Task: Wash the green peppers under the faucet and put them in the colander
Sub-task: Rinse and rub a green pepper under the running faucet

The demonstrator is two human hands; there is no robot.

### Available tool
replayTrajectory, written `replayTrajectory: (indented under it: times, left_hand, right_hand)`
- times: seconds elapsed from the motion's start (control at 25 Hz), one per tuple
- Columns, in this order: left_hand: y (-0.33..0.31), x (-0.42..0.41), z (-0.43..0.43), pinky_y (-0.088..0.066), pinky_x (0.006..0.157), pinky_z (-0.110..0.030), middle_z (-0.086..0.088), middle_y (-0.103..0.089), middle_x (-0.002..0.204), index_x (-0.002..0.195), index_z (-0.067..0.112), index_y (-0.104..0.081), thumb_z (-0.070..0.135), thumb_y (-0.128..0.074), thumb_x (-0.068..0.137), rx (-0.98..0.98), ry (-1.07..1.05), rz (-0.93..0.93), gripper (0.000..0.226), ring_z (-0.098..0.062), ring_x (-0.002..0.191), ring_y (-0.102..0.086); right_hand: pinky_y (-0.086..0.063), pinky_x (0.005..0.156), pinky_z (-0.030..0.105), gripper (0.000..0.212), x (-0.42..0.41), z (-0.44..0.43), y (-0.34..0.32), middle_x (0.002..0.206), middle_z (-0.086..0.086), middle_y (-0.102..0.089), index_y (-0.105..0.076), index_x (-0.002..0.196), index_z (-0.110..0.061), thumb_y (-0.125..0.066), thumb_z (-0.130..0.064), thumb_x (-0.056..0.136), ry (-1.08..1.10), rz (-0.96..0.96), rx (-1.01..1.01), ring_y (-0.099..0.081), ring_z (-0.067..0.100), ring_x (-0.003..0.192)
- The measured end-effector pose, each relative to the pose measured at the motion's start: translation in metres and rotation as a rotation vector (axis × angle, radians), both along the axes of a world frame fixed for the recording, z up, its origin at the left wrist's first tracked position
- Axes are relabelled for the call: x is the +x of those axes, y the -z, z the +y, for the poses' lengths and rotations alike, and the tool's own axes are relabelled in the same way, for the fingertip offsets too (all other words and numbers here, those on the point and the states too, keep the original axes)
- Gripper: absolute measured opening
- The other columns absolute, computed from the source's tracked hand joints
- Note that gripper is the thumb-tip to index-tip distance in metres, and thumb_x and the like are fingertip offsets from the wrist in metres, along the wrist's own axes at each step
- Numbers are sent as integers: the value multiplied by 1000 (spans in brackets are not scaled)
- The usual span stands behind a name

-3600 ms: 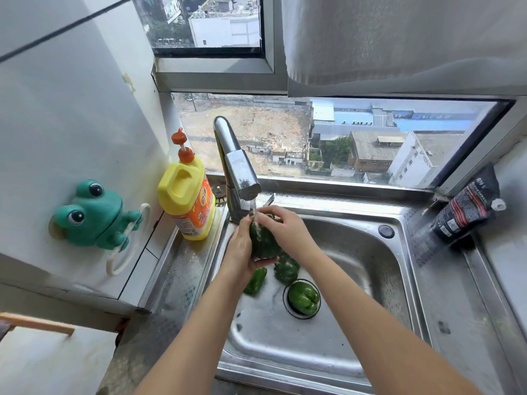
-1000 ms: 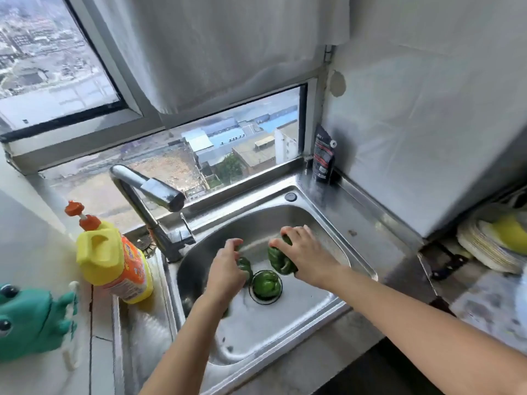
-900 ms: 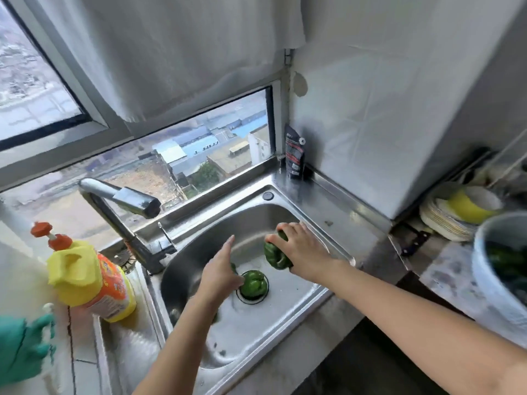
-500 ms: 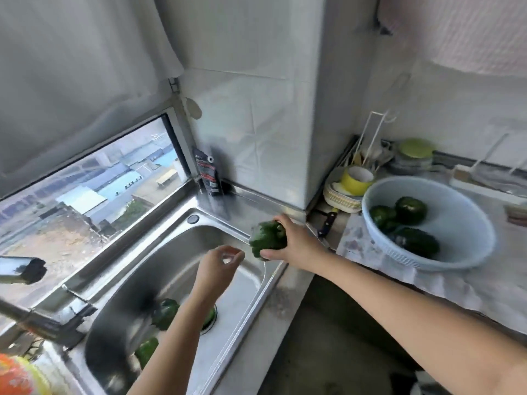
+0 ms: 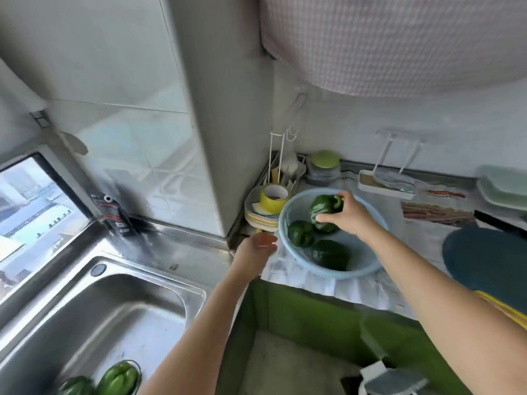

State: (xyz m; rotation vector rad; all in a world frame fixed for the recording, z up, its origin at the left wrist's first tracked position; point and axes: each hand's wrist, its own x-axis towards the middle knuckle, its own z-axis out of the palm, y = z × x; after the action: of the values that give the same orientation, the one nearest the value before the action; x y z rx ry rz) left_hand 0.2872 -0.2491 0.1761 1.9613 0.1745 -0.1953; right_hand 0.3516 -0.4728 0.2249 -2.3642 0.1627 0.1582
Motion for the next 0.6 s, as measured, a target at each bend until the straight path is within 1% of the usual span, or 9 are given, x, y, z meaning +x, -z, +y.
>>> replayTrajectory:
  times: [0.08, 0.12, 0.16, 0.24, 0.32, 0.4, 0.48, 0.56, 0.6]
  left_hand:
    - [9, 12, -20, -48, 67, -25, -5, -63, 110, 113, 20, -64, 12, -59, 90, 80, 74, 52, 25, -15, 74, -59]
    - [13, 16, -28, -43, 57, -20, -2, -59, 109, 119, 22, -62, 12, -56, 92, 136, 122, 67, 29, -13, 66, -56]
    - [15, 18, -36, -39, 50, -15, 1, -55, 113, 125, 23, -59, 13, -54, 93, 197, 167, 76, 34, -12, 64, -56]
    - [20, 22, -45, -37, 44, -11, 5, -46, 138, 132, 25, -53, 11, -51, 94, 285, 226, 90, 40, -15, 67, -59]
    - [23, 25, -47, -40, 46, -12, 6, -33, 152, 133, 26, -52, 10, -49, 95, 320, 244, 94, 42, -14, 75, -59]
    - [24, 27, -46, -44, 55, -10, 8, -28, 155, 133, 28, -52, 10, -48, 95, 322, 256, 96, 42, -14, 99, -60]
    - [22, 27, -45, -43, 71, -10, 10, -26, 155, 134, 28, -51, 11, -48, 96, 312, 269, 100, 42, -15, 123, -51]
    - [21, 26, -44, -43, 81, -17, 11, -26, 155, 136, 28, -49, 11, -48, 96, 304, 282, 105, 43, -18, 127, -49]
    - [21, 25, -44, -45, 81, -21, 10, -28, 154, 136, 28, -49, 11, -48, 96, 300, 287, 106, 44, -21, 125, -51]
  right_hand:
    - [-44, 92, 36, 82, 18, -33, 12, 131, 13, -54, -36, 135, -13, -81, -32, 70, 49, 47, -121, -53, 33, 118]
    - [-46, 91, 37, 82, 25, -46, 19, 130, 13, -55, -38, 135, -15, -83, -29, 68, 63, 76, -196, -54, 33, 116]
    - [-48, 91, 37, 83, 31, -56, 26, 129, 13, -55, -39, 134, -17, -84, -27, 65, 67, 108, -267, -55, 33, 115]
    - [-51, 89, 37, 84, 40, -66, 39, 129, 14, -53, -41, 134, -18, -85, -22, 63, 30, 178, -382, -55, 32, 114]
    - [-51, 84, 36, 82, 44, -67, 50, 128, 14, -52, -41, 134, -19, -84, -21, 65, -25, 252, -485, -55, 32, 113]
    - [-50, 83, 36, 80, 46, -67, 62, 128, 14, -51, -37, 138, -20, -80, -17, 71, -33, 309, -527, -55, 32, 114]
    - [-49, 76, 32, 71, 47, -65, 72, 132, 15, -52, -33, 144, -17, -66, -5, 83, -26, 288, -478, -56, 31, 115]
    - [-47, 64, 27, 66, 48, -60, 74, 140, 14, -47, -30, 147, -17, -47, 6, 88, -23, 222, -449, -56, 31, 118]
    - [-48, 67, 27, 65, 50, -57, 71, 142, 13, -45, -31, 147, -17, -44, 8, 88, -27, 197, -453, -55, 31, 120]
